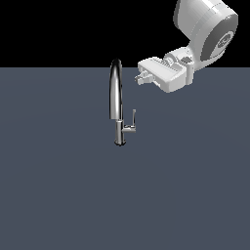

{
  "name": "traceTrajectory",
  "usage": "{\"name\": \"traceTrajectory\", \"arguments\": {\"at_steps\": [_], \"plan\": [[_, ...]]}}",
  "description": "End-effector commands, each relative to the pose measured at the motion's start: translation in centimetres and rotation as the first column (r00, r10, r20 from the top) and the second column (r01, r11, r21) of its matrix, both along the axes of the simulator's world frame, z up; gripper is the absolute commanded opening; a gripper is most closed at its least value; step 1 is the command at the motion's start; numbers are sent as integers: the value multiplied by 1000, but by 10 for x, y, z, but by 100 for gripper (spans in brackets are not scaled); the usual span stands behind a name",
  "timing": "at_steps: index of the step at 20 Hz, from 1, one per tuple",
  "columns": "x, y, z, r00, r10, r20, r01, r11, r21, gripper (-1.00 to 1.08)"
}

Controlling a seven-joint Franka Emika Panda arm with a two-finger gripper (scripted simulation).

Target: Turn on the faucet by rotating a designated handle.

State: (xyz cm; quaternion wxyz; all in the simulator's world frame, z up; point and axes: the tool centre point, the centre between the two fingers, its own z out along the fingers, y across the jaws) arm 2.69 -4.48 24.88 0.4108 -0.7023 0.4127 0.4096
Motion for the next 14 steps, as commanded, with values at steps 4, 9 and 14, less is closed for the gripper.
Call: {"name": "traceTrajectory", "arguments": {"at_steps": [4,9,14], "plan": [[16,0,-46,987,-108,-119,122,986,111,-100],[25,4,-81,961,-178,-213,218,959,181,-100],[30,8,-106,934,-220,-280,286,932,223,-100]]}}
